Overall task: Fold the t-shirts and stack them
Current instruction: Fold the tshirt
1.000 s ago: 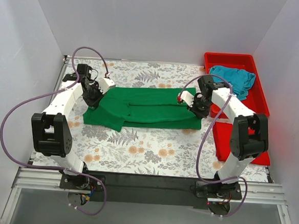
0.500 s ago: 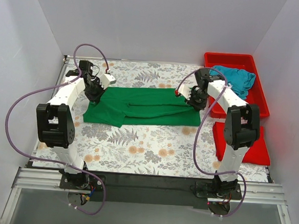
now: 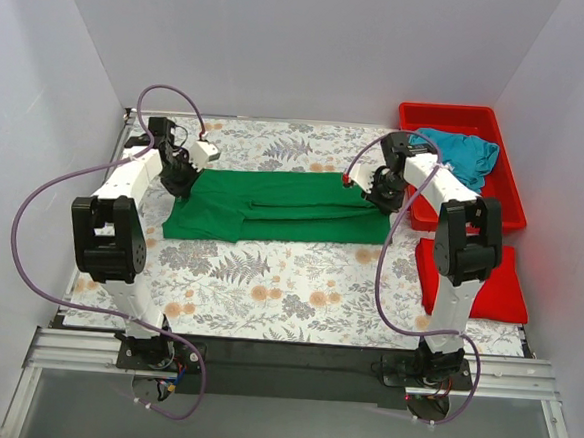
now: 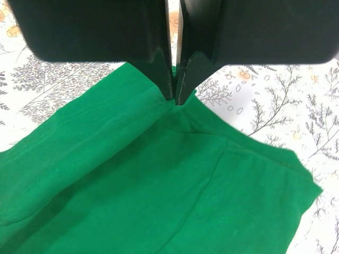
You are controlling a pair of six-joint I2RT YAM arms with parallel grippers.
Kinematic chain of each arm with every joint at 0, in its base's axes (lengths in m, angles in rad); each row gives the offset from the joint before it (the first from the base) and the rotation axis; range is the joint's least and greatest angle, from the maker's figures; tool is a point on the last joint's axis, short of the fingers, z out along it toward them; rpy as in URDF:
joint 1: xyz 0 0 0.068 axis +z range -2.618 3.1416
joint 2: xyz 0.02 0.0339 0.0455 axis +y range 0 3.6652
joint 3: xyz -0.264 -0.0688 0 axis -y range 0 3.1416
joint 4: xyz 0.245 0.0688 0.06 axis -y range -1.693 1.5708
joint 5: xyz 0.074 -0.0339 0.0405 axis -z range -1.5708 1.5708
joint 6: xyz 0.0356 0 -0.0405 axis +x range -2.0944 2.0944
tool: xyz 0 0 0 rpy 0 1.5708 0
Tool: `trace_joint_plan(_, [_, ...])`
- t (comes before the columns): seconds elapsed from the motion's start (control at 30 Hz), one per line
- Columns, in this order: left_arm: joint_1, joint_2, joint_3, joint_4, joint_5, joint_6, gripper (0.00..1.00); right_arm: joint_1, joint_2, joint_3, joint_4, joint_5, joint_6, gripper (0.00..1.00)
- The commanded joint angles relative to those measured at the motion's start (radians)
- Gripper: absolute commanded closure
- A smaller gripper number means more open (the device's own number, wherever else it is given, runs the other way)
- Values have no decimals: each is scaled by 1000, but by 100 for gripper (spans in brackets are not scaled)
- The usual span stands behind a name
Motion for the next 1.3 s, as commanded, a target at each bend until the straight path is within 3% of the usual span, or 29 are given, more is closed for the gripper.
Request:
trace_joint_plan(0.0, [14, -2, 41, 20, 14, -10, 100, -7, 18, 44, -30, 20, -88, 99])
trace_joint_plan(0.9, [33, 73, 16, 85, -7, -36, 100, -9, 149, 165, -25, 40, -54, 98])
trace_joint_plan(0.97, [33, 86, 25, 94, -17, -78, 98, -9, 162, 199, -27, 43, -25, 90])
trace_joint_plan(1.0, [34, 98, 28, 101, -26, -98, 94, -9, 162, 208, -27, 44, 7, 78])
trace_joint_plan(1.1, [65, 96, 79, 88, -9, -204, 77, -10, 142, 231, -27, 40, 80, 64])
trace_joint_plan(1.27, [175, 55, 130, -41, 159, -327, 63, -24, 7, 124, -36, -76, 237, 58])
